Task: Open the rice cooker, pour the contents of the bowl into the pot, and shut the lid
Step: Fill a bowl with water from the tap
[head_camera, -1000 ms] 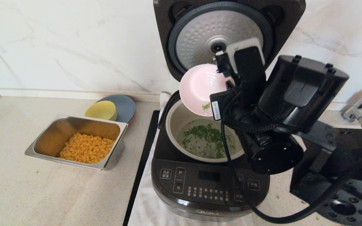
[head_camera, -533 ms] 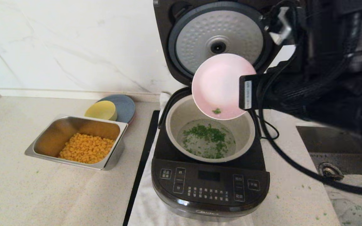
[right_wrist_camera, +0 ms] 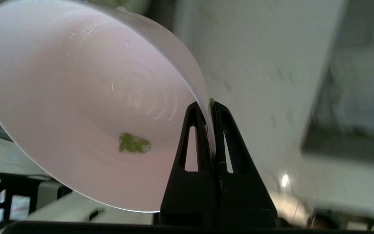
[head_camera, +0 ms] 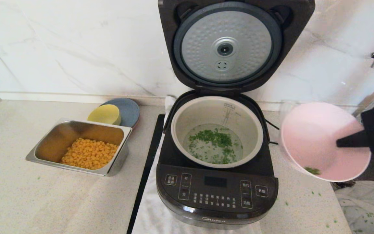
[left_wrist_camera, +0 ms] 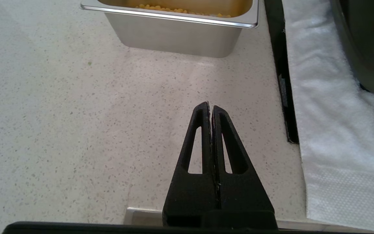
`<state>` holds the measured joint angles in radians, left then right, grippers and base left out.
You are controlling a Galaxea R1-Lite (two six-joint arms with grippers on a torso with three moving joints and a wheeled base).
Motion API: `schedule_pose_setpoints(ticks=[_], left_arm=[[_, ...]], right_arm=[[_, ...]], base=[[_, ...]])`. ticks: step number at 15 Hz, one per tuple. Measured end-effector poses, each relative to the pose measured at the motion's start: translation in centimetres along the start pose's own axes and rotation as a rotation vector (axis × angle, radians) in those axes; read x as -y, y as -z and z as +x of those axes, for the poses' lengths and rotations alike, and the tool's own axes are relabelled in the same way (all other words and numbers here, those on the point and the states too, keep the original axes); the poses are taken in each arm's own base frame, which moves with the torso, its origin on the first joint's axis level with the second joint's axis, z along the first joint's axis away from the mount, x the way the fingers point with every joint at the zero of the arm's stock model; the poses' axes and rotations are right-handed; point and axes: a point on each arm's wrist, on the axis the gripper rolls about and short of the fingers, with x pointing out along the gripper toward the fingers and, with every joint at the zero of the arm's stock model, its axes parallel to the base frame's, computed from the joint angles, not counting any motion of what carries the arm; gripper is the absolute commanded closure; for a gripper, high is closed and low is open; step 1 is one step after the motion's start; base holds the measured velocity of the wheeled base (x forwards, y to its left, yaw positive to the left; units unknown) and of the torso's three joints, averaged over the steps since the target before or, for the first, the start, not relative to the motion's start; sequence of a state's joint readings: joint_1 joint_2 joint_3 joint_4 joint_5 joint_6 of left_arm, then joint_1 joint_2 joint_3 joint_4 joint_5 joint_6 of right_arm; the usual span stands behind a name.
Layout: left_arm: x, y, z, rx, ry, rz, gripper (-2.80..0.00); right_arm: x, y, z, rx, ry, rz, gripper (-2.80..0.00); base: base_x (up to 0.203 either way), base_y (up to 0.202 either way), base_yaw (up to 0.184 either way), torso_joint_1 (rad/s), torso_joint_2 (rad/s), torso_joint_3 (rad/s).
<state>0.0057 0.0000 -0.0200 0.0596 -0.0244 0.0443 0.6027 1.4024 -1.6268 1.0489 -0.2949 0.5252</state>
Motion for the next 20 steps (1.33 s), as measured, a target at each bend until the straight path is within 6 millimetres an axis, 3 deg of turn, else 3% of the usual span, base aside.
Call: schedule_pose_setpoints(ticks=[2, 6, 11, 16, 20], left_arm=[[0.0, 0.0, 0.0, 0.0, 0.0, 0.0, 0.0], [0.0, 0.0, 0.0, 0.0, 0.0, 0.0, 0.0], [0.0, 0.0, 0.0, 0.0, 0.0, 0.0, 0.0], [0.0, 0.0, 0.0, 0.0, 0.0, 0.0, 0.0], [0.0, 0.0, 0.0, 0.0, 0.0, 0.0, 0.0]], right_arm=[[2.6, 0.3, -0.2, -0.028, 0.045, 0.093, 0.0], [8.7, 0.5, 1.4, -0.075, 0.192, 0.309, 0.0], [18.2, 0.5, 3.1, -0.043, 0.229, 0.621, 0.0], [29.0, 2.6, 4.8, -0.024, 0.253, 0.857, 0.0], [35.7, 5.1, 5.2, 0.004, 0.293, 0.97, 0.0]], base=[[0.0, 0.0, 0.0, 0.0, 0.0, 0.0], [0.0, 0.0, 0.0, 0.0, 0.0, 0.0], [0.0, 0.0, 0.0, 0.0, 0.0, 0.0], [0.0, 0.0, 0.0, 0.0, 0.0, 0.0], [0.0, 0.0, 0.0, 0.0, 0.0, 0.0]])
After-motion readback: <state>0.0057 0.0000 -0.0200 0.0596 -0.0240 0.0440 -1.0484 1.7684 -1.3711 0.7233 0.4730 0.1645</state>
